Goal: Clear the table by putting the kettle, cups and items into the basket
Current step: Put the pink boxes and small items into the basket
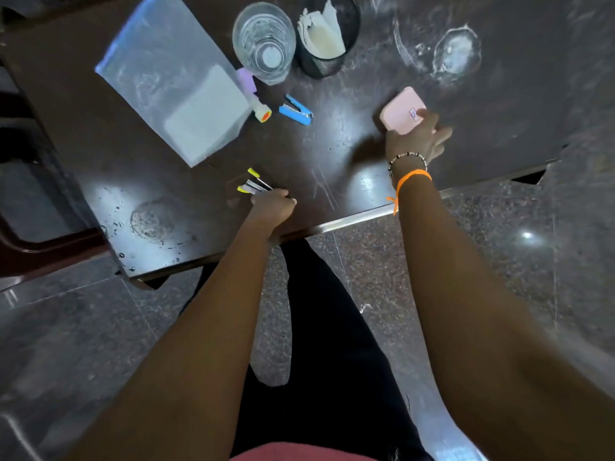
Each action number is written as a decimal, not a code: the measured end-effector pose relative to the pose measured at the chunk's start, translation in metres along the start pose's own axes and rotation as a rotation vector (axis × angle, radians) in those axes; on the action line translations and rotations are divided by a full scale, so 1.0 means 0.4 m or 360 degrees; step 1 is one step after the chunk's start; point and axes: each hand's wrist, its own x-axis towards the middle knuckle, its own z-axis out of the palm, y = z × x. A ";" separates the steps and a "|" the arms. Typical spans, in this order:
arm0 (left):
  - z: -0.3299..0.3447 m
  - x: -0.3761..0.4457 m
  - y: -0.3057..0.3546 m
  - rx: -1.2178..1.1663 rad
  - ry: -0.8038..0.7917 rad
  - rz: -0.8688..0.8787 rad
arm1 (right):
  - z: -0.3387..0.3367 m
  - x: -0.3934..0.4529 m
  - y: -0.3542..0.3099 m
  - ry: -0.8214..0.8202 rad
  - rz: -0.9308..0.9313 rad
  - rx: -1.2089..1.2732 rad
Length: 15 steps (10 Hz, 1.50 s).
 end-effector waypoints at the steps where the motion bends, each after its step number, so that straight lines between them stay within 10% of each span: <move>1: -0.006 0.024 0.008 -0.0018 0.0113 0.0002 | 0.003 0.011 0.002 -0.0064 -0.0104 -0.0183; 4: -0.003 0.007 -0.013 0.0072 0.0695 -0.0027 | 0.041 -0.012 0.017 -0.0079 -0.0228 -0.0337; 8: -0.023 0.023 -0.051 0.0110 0.0630 0.0179 | 0.129 -0.103 0.066 -0.0682 -0.0027 -0.0053; 15: -0.505 -0.276 -0.752 -0.1540 0.1474 0.0119 | 0.433 -0.933 -0.257 -0.1676 -0.0454 0.0539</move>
